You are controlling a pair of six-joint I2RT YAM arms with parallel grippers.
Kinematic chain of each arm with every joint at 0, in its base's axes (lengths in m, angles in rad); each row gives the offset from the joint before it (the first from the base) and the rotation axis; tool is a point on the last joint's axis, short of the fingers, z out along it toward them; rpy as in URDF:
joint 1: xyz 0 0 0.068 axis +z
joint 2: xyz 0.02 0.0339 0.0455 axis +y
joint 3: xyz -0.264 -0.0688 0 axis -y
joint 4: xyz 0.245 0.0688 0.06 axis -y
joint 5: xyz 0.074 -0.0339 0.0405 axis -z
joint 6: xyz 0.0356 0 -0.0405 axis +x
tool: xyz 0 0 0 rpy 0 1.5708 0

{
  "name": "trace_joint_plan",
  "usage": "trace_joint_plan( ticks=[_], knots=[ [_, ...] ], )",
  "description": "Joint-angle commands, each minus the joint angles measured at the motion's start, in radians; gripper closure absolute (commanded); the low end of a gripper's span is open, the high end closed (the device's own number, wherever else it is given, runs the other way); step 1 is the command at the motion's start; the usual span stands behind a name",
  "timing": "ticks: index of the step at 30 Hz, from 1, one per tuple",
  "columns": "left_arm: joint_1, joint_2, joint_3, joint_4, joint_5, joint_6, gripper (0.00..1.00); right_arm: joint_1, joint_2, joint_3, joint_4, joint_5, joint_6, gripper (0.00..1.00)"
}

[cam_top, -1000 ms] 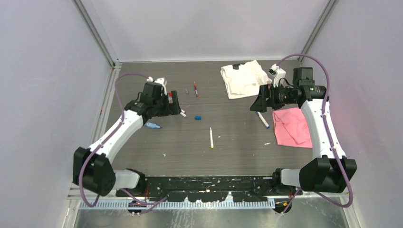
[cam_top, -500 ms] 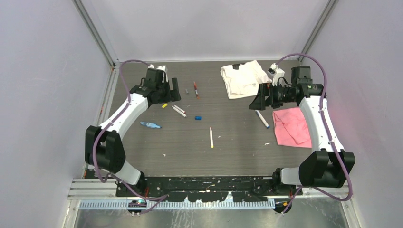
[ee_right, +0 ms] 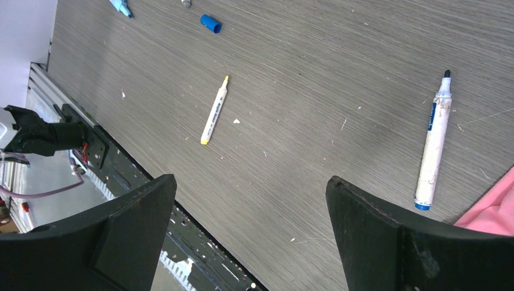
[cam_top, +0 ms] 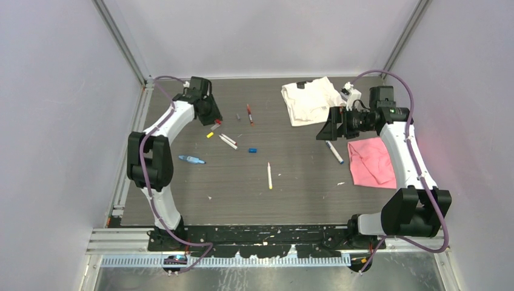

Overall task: Insert the pens into the pen caps
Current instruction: Pick up the pen from the center of the board.

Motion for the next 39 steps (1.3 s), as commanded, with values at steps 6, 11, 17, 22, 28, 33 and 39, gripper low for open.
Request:
trace_joint_plan(
  ticks=[6,11,17,22,28,33,39],
  knots=[
    [-0.093,-0.045,-0.108,0.045,-0.172,-0.322,0.69,0.000,0.010,-0.009,0.040,-0.023,0.012,0.00],
    [-0.144,-0.060,-0.160,0.064,-0.267,-0.435,0.73,0.000,0.022,-0.010,0.047,-0.033,0.023,0.00],
    [-0.193,-0.016,-0.129,0.008,-0.308,-0.479,0.74,0.000,0.018,-0.019,0.057,-0.043,0.030,0.00],
    [-0.204,0.004,-0.121,-0.003,-0.318,-0.486,0.74,0.000,0.006,-0.028,0.061,-0.046,0.034,0.00],
    [-0.208,0.033,-0.106,0.007,-0.309,-0.467,0.75,0.000,0.001,-0.032,0.063,-0.053,0.038,0.00],
    [-0.211,0.055,-0.100,0.005,-0.306,-0.466,0.75,0.000,-0.002,-0.034,0.063,-0.054,0.040,0.00],
    [-0.213,0.073,-0.100,0.006,-0.308,-0.463,0.75,0.000,-0.004,-0.035,0.063,-0.056,0.039,0.00]
  ],
)
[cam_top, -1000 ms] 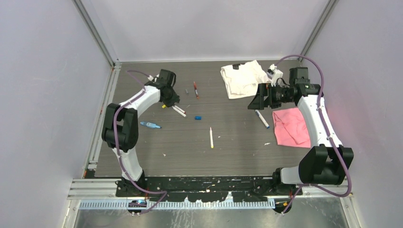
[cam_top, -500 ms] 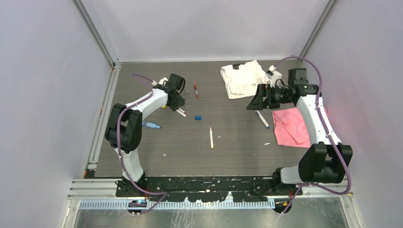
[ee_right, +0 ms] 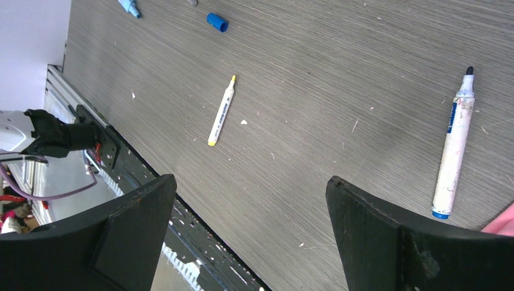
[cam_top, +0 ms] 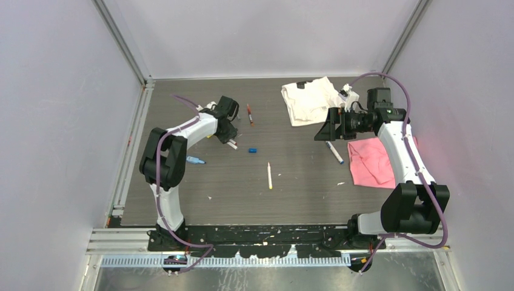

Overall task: Insert the pens into the pen caps
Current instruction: Pick up the pen from the center of the board.

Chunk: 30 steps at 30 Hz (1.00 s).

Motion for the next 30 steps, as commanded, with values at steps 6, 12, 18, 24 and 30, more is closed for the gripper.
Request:
trace_joint_plan(
  ticks=[6,12,18,24,30],
  knots=[
    [-0.005,0.027,0.041,-0.001,-0.032,0.001,0.75,0.000,-0.027,0.002,0.025,-0.025,0.011,0.00],
    [-0.005,0.033,0.046,-0.002,-0.038,0.001,0.75,0.000,-0.027,0.001,0.024,-0.026,0.011,0.00],
    [-0.006,0.052,0.052,-0.007,-0.037,-0.003,0.75,0.000,-0.027,-0.001,0.025,-0.027,0.011,0.00],
    [-0.006,0.074,0.052,-0.023,-0.055,-0.004,0.75,0.000,-0.026,-0.003,0.026,-0.026,0.011,0.00],
    [-0.014,0.130,0.108,-0.102,-0.072,0.012,0.75,0.000,-0.026,-0.003,0.028,-0.025,0.012,0.00]
  ],
)
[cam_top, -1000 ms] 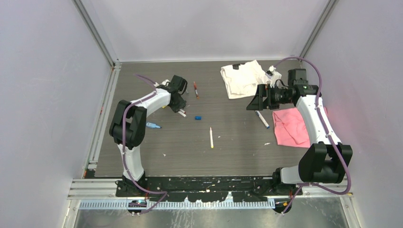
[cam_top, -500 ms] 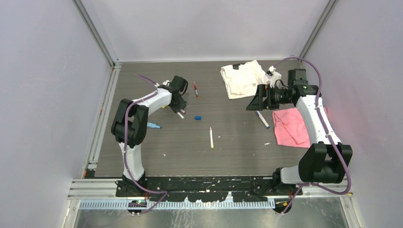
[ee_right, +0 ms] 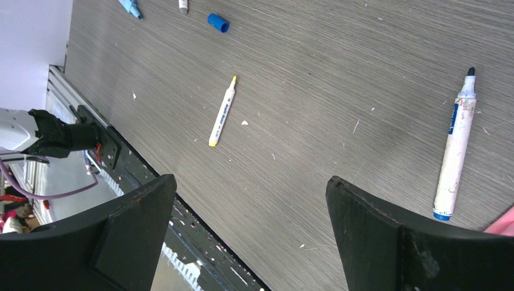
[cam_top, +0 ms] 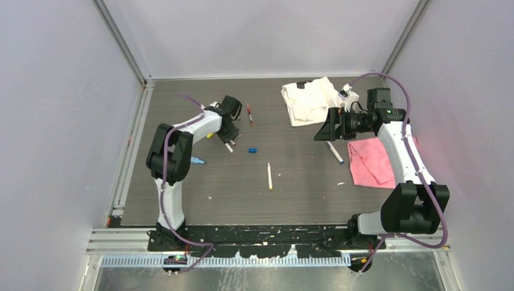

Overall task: Insert the pens into the pen caps
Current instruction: Pick up the pen from the center of the board.

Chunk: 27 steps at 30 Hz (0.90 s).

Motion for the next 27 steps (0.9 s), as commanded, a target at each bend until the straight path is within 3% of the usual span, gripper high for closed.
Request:
trace_joint_plan(
  ticks=[1,11,16,27],
  knots=[
    [-0.015,0.057,0.055,-0.078,-0.055,0.020,0.76,0.000,-0.026,0.001,0.023,-0.020,0.011,0.00],
    [-0.027,0.097,0.079,-0.095,-0.048,0.068,0.84,0.000,-0.027,0.000,0.024,-0.025,0.012,0.00],
    [-0.029,0.082,0.085,-0.079,-0.027,0.107,0.99,0.000,-0.029,-0.007,0.029,-0.033,0.015,0.00],
    [-0.050,-0.196,0.000,0.085,0.067,0.233,0.99,0.009,-0.024,-0.037,0.089,-0.111,0.083,0.02]
  ],
)
